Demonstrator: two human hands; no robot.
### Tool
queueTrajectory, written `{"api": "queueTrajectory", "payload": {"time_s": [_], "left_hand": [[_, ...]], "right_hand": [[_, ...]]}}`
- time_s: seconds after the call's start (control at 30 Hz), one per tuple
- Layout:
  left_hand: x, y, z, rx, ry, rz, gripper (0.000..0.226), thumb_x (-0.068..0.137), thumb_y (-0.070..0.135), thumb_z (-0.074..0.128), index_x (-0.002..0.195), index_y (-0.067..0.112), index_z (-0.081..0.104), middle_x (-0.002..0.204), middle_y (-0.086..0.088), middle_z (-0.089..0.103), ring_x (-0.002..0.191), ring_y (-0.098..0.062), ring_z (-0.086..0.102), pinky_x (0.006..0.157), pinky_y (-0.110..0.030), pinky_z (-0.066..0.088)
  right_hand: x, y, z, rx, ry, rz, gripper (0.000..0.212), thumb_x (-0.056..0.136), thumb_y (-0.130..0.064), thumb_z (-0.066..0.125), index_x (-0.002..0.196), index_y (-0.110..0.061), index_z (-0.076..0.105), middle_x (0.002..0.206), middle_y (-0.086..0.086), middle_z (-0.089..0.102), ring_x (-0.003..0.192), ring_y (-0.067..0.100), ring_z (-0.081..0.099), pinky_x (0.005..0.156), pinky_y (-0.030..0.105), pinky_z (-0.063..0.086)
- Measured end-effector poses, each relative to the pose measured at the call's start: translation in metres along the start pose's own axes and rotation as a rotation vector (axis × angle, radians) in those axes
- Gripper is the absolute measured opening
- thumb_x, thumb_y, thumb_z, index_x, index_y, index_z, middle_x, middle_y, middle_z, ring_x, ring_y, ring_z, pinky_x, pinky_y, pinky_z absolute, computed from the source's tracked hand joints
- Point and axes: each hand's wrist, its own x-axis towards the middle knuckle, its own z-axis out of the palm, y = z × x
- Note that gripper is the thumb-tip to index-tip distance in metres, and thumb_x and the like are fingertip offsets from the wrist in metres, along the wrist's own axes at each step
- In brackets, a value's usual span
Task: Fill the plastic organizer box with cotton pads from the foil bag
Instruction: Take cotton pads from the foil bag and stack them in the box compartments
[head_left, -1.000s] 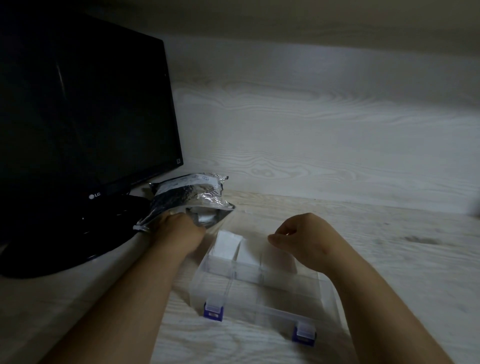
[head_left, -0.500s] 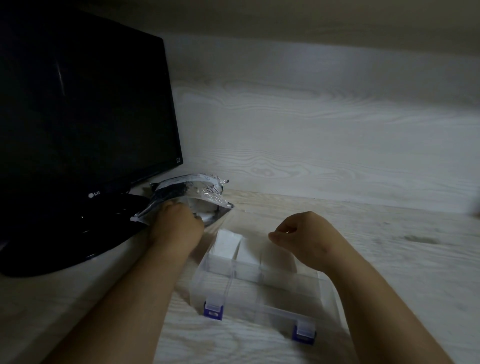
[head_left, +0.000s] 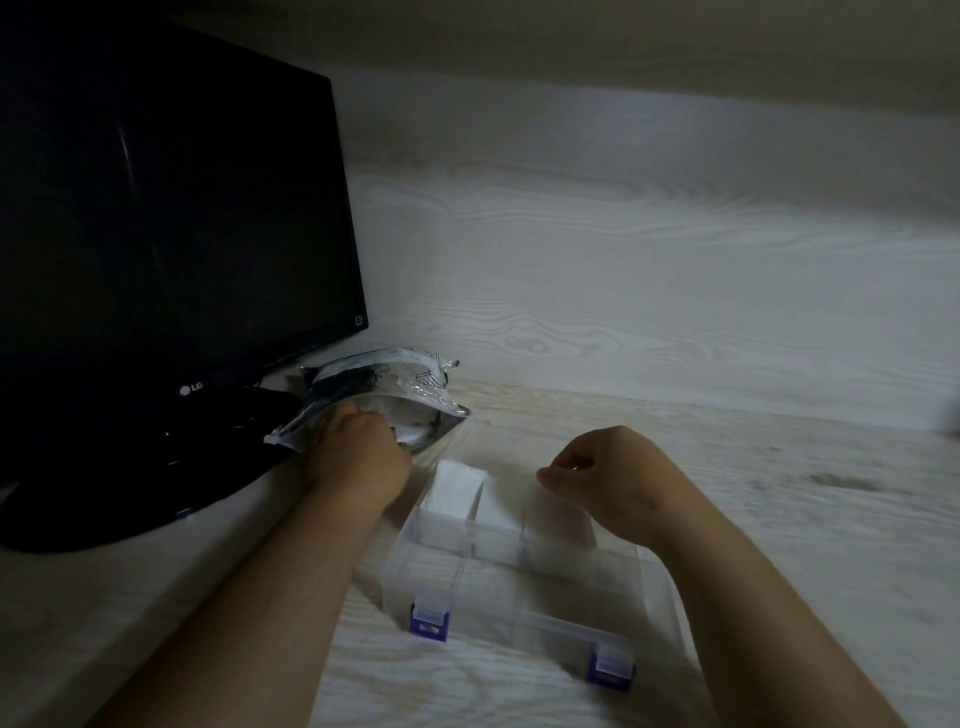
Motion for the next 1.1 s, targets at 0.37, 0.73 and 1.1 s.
{"api": "queueTrajectory", "payload": {"time_s": [0.37, 0.73, 1.1], "left_hand": [[-0.004, 0.002, -0.003, 0.057, -0.115, -0.007, 0.054, 0.093, 0.029, 0.051, 0.144, 0.014, 0.043, 0.153, -0.009, 0.029, 0.142, -0.03, 0.025, 0.116, -0.037, 0.02], [-0.008, 0.007, -0.01, 0.089, -0.001, 0.016, 0.044, 0.087, 0.017, 0.054, 0.128, 0.003, 0.056, 0.137, -0.015, 0.049, 0.129, -0.032, 0.045, 0.109, -0.039, 0.036], [-0.01, 0.007, -0.019, 0.127, 0.101, -0.027, 0.028, 0.091, 0.015, 0.056, 0.117, 0.019, 0.065, 0.124, -0.009, 0.063, 0.114, -0.027, 0.059, 0.088, -0.036, 0.05]], "right_hand": [[0.001, 0.0, 0.0, -0.004, -0.008, -0.006, 0.02, 0.088, -0.043, 0.064, 0.088, -0.025, 0.073, 0.081, -0.009, 0.068, 0.071, 0.005, 0.063, 0.065, 0.022, 0.049], [-0.001, -0.002, 0.0, -0.011, -0.017, 0.0, 0.022, 0.089, -0.043, 0.063, 0.089, -0.023, 0.073, 0.086, -0.006, 0.07, 0.077, 0.008, 0.063, 0.078, 0.031, 0.055], [-0.001, -0.003, 0.0, -0.003, -0.008, -0.001, 0.022, 0.088, -0.042, 0.064, 0.089, -0.023, 0.074, 0.085, -0.007, 0.07, 0.079, 0.006, 0.062, 0.076, 0.028, 0.052]]}}
